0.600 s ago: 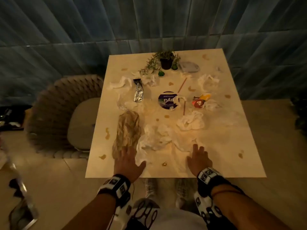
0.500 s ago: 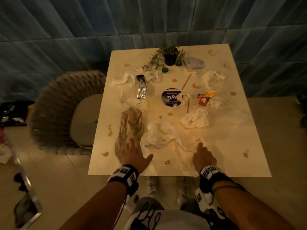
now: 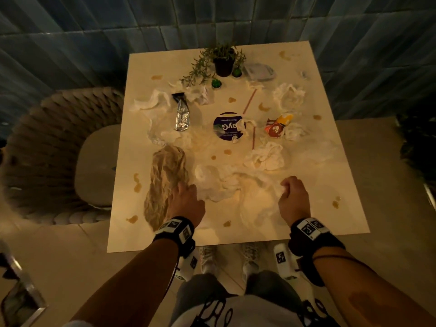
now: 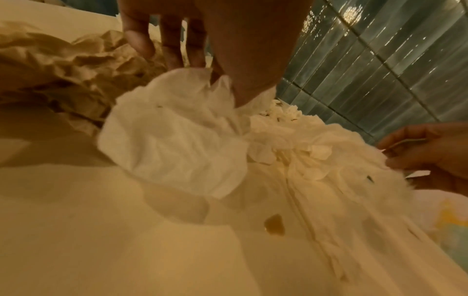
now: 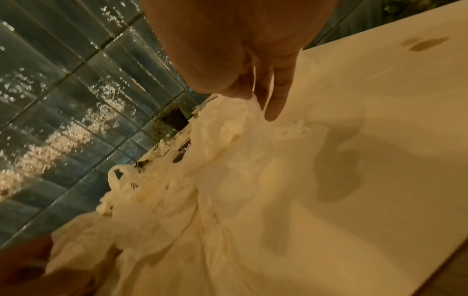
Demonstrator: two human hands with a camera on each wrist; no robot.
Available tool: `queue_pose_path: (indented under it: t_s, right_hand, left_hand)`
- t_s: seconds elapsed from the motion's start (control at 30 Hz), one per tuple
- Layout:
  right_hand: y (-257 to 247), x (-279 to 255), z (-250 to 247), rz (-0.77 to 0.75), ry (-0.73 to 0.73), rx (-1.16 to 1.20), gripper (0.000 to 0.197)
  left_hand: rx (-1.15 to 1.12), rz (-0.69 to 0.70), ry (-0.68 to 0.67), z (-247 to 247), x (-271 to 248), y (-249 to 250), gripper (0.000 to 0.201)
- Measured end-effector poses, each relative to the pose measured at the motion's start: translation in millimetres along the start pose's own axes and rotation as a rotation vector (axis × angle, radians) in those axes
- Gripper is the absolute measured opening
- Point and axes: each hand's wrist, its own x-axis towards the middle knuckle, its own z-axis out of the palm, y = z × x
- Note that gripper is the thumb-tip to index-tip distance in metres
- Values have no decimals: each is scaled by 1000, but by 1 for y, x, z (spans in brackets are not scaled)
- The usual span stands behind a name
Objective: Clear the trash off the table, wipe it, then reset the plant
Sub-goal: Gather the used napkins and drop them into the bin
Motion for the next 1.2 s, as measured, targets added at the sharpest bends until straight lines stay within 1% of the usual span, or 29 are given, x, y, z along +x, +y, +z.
queue_pose_path:
  t_s: [0.03, 0.1, 0.17, 0.23, 0.27, 0.3, 0.33, 0.37, 0.43, 0.47, 0.5, 0.57, 0.67, 0.73, 0.77, 0.8, 0.87, 0.9, 0.93, 0.97, 1.03, 1.07, 1.1, 1.17, 1.2]
  right_hand:
    - [-2, -1, 3, -22, -18, -42, 31]
    - [-8, -4, 11, -95, -100, -213, 45]
    - [-14, -5, 21, -199, -245, -431, 67]
    - [-13, -3, 34, -267, -418, -602, 85]
    - [-9, -1, 41, -285, -486, -666, 90]
    - [-3, 1, 46, -291, -532, -716, 91]
    - [1, 3, 48, -290, -552, -753, 88]
    - [6, 5, 50, -290, -545, -765, 80]
    - [14, 7, 51, -316, -469, -675, 52]
    - [18, 9, 51, -326, -430, -599, 39]
    - [21, 10, 50, -315, -409, -526, 34]
    - [26, 13, 43, -258, -383, -410, 37]
    - [24, 19, 26, -163, -305, -227, 52]
    - [19, 25, 13, -93, -221, -108, 59]
    - [17, 29, 7, -45, -174, -51, 56]
    - [15, 33, 2, -9, -126, 7, 49]
    - [11, 37, -8, 13, -38, 119, 29]
    - [8, 39, -13, 14, -11, 157, 24]
    - [4, 41, -17, 13, 9, 164, 25]
    - [-1, 43, -22, 15, 34, 135, 31]
    - [-11, 49, -29, 7, 103, 25, 40]
    - [-13, 52, -32, -16, 138, -9, 40]
    - [-14, 56, -33, -48, 157, -17, 38]
    - [-13, 63, -34, -112, 159, 19, 25]
    - [-12, 67, -34, -144, 152, 48, 19]
  left_hand:
    - [-10, 16, 4, 0, 0, 3, 49]
    - [-7, 40, -34, 1, 1, 8, 73]
    - [45, 83, -88, 6, 5, 13, 88]
    - [126, 136, -138, 13, 10, 15, 89]
    - [151, 143, -163, 16, 14, 15, 86]
    - [162, 138, -192, 20, 17, 14, 80]
    - [167, 131, -218, 24, 20, 13, 72]
    - [164, 137, -227, 27, 23, 11, 62]
    - [126, 175, -206, 30, 27, 10, 43]
    - [91, 187, -202, 28, 28, 11, 37]
    - [50, 191, -204, 25, 30, 13, 35]
    - [-25, 196, -207, 17, 34, 18, 37]
    - [-154, 172, -177, 0, 39, 25, 44]
    - [-227, 130, -131, -15, 40, 29, 40]
    - [-236, 115, -85, -23, 40, 30, 35]
    - [-239, 100, -39, -32, 38, 33, 39]
    - [-292, 51, 11, -46, 34, 38, 62]
    - [-325, 16, 30, -52, 32, 40, 69]
    - [-346, -17, 50, -55, 30, 40, 74]
    - [-360, -52, 71, -57, 29, 41, 80]
    - [-400, -144, 113, -63, 26, 40, 88]
    - [-409, -195, 135, -65, 26, 38, 83]
    - [-398, -243, 158, -67, 25, 35, 71]
    - [-384, -296, 197, -68, 23, 27, 40]
    - [-407, -323, 215, -66, 21, 22, 29]
